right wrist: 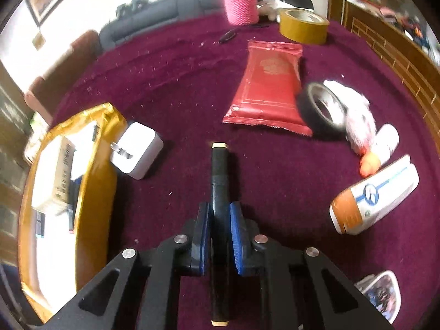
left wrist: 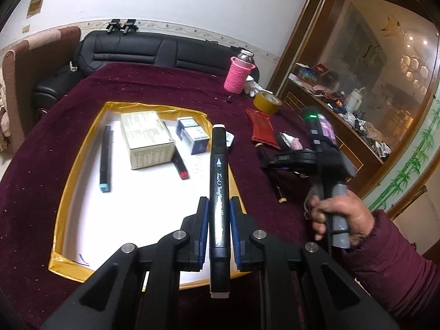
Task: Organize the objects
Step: 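Carry both markers to the tray and lower them beside the other markers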
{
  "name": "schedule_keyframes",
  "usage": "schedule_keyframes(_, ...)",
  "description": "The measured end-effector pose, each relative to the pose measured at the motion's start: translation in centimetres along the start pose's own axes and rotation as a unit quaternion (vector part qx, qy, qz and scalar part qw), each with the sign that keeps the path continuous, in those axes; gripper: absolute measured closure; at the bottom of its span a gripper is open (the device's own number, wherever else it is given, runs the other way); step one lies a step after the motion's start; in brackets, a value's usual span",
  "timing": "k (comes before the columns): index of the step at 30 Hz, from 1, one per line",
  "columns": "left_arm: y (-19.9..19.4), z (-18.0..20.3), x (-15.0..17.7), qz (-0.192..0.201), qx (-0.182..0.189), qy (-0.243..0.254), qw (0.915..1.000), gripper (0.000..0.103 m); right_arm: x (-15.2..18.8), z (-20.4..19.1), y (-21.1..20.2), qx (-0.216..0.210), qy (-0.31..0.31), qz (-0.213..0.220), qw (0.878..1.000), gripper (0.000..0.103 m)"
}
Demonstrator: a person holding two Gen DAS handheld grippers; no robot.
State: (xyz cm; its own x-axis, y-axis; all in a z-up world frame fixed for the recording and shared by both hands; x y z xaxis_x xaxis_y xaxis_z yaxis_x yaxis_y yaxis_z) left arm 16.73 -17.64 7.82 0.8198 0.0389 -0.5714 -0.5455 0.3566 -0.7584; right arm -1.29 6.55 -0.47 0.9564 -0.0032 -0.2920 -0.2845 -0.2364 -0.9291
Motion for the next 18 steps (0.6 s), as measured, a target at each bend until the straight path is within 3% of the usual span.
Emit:
schedule_keyframes(7,-1.0,-2.0,0.4,0.01,-0.026,-0.025,0.9993,0.089,2.0,0.0,-4.7,-0.076,0.001,0.055,0.996,0.087)
schedule_keyframes(12,-1.7,-3.1,0.7,0.018,-0.046,-0.041,0.9979,0.089,2.6,-1.7,-7.9,-0.1,-0.022,0.091,0.991,0.087)
schedule_keyframes(18,-2.4,-4.1,0.5,0.024,-0.068,-0.051,0.9961,0.089,3.1,-4.9,-10.8,-0.129,-0.064,0.102,0.984,0.087)
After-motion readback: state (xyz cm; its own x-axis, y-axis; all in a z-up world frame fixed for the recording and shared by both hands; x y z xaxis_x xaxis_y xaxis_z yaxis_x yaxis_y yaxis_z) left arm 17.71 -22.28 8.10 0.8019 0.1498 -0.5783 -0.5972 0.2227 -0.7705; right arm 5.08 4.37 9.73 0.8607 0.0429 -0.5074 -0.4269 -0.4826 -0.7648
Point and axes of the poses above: each gripper's, at about its wrist camera, not at the fingertips, and y roughly the way its jaws point, z to its right, x to its underside, the point moved 2 cm from there along y, roughly the way its jaws point, and after that the axes turned 12 degrees about -z, right-handed, at the moved point
